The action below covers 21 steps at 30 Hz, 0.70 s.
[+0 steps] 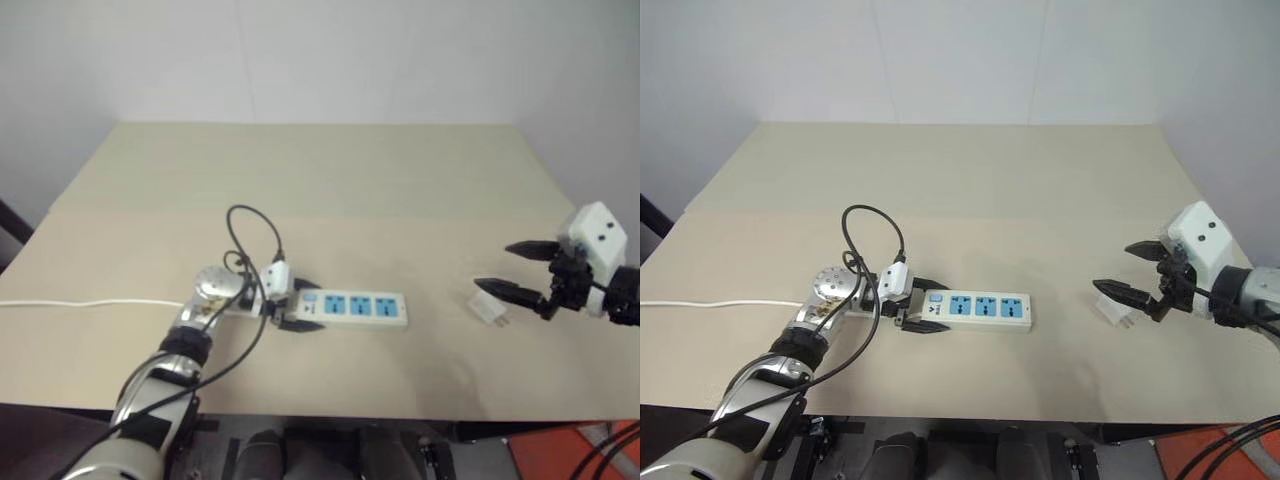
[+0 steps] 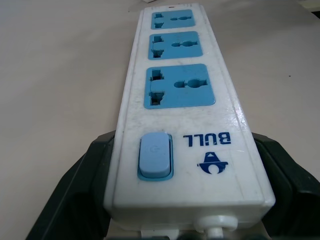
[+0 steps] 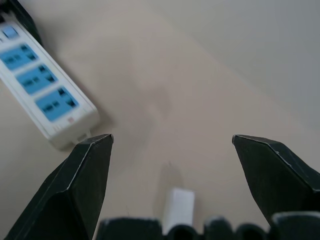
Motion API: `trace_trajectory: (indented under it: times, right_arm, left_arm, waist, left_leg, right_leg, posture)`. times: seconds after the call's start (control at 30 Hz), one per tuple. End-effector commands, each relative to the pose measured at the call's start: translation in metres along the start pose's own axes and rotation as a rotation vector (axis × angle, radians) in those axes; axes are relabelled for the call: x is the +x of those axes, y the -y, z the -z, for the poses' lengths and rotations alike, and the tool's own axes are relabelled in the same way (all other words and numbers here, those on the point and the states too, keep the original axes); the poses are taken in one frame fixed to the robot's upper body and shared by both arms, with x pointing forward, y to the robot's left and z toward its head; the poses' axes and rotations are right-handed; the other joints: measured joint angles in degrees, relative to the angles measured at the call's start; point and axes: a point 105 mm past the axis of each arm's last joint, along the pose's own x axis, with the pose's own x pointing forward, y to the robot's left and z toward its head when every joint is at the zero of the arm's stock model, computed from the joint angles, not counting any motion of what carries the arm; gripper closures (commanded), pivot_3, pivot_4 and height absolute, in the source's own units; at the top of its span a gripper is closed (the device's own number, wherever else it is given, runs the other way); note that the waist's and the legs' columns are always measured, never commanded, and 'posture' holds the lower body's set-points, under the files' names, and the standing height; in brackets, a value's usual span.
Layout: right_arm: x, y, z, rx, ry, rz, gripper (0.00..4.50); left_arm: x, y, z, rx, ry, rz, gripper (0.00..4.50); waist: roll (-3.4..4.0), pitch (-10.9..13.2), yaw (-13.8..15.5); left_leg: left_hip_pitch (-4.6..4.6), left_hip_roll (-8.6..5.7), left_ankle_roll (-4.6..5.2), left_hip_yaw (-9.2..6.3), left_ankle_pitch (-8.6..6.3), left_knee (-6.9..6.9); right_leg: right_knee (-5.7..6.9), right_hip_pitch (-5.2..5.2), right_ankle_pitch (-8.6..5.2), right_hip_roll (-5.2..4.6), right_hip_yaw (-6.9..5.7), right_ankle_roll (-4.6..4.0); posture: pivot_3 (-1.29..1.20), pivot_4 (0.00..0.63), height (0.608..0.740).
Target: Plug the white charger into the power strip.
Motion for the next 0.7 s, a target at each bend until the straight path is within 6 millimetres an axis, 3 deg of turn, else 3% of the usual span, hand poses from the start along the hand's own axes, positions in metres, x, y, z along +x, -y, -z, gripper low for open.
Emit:
trace_trajectory:
  times: [0.03, 0.4, 0.7]
  right_arm:
    - [0.003, 0.008, 0.002, 0.032, -0.106, 0.031, 0.00]
    - [0.021, 0.016, -0.003, 0.216, -0.478, -0.036, 0.00]
    - [0.043, 0.021, 0.023, 0.220, -0.671, -0.055, 0.00]
  left_arm:
    - [0.003, 0.009, 0.010, -0.020, -0.030, 0.032, 1.16]
    - [0.007, 0.012, 0.009, -0.034, -0.028, 0.019, 1.16]
    - [0.012, 0.016, 0.010, -0.042, -0.019, 0.000, 1.16]
  waist:
    - [0.03, 0.0, -0.1]
    - [0.20, -0.1, 0.0]
    - [0.33, -0.2, 0.2]
  left_leg:
    - [0.01, 0.00, 0.00, 0.01, 0.00, 0.00]
    - [-0.06, 0.02, 0.02, -0.01, -0.01, -0.01]
    - [-0.18, 0.02, 0.05, 0.01, -0.03, 0.01]
  right_leg:
    - [0.01, 0.00, -0.01, 0.00, 0.01, 0.02]
    - [-0.01, -0.12, 0.00, 0.00, -0.01, -0.08]
    - [-0.04, -0.21, 0.01, -0.02, -0.02, -0.07]
  posture:
    - [0.00, 0.150, 0.740]
    - [0.00, 0.150, 0.740]
    - [0.00, 0.150, 0.740]
